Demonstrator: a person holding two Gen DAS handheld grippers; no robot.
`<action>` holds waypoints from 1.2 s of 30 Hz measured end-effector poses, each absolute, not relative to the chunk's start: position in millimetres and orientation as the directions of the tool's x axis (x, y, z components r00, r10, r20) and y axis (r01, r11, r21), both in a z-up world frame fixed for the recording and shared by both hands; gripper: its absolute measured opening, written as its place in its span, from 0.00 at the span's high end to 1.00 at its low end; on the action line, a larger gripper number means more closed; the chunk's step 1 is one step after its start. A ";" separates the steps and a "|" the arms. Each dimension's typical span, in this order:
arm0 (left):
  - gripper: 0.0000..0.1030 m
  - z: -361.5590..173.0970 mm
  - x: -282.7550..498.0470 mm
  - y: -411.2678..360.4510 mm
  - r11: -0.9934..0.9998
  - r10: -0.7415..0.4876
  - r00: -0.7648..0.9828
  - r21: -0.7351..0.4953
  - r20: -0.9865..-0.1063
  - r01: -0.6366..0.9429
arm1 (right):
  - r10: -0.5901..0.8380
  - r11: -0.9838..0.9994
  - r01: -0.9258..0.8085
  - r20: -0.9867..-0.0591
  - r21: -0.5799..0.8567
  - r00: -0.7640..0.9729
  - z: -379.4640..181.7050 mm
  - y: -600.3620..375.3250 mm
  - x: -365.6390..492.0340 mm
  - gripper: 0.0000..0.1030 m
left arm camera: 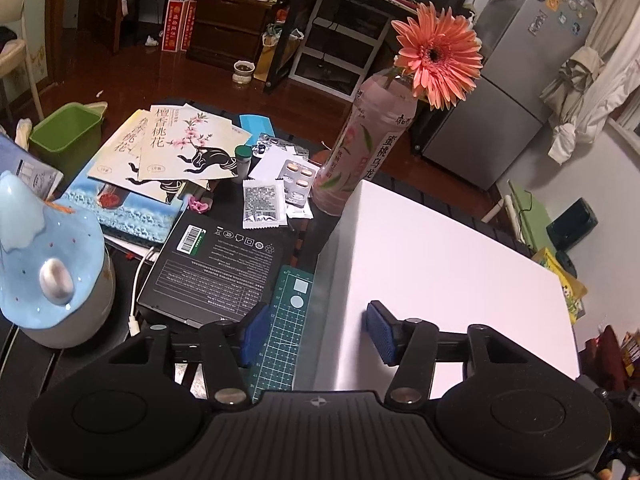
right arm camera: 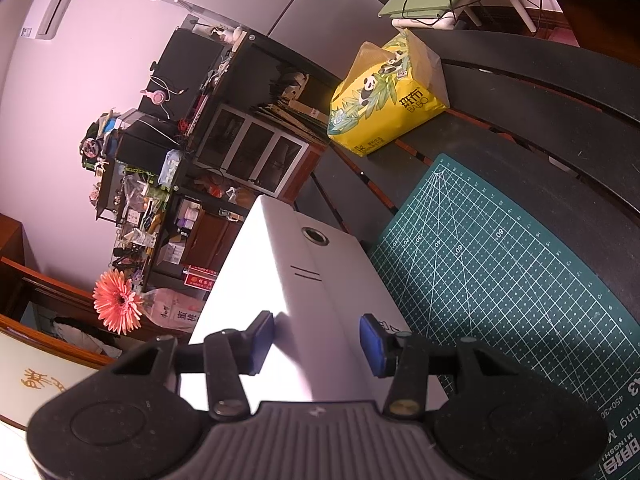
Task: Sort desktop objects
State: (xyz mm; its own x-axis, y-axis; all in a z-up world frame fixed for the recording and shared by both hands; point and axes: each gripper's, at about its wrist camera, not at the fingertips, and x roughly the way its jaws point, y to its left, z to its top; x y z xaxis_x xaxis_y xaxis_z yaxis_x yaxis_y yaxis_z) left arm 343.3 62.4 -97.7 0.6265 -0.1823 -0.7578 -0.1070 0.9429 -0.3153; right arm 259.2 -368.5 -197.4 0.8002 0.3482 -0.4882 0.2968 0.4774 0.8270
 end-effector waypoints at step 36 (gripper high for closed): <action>0.39 -85.7 308.1 58.6 0.973 -0.117 0.461 -0.194 -0.880 -0.123 | 0.366 0.444 0.310 -0.487 0.840 0.793 -201.5 -372.6 260.8 0.52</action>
State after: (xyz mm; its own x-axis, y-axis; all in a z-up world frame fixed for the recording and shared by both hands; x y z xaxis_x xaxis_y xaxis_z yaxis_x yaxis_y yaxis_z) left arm 308.1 58.6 -85.7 0.4606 -0.1174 -0.8798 -0.1231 0.9732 -0.1943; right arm 260.8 -372.6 -201.5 0.7932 0.3661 -0.4866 0.3105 0.4442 0.8404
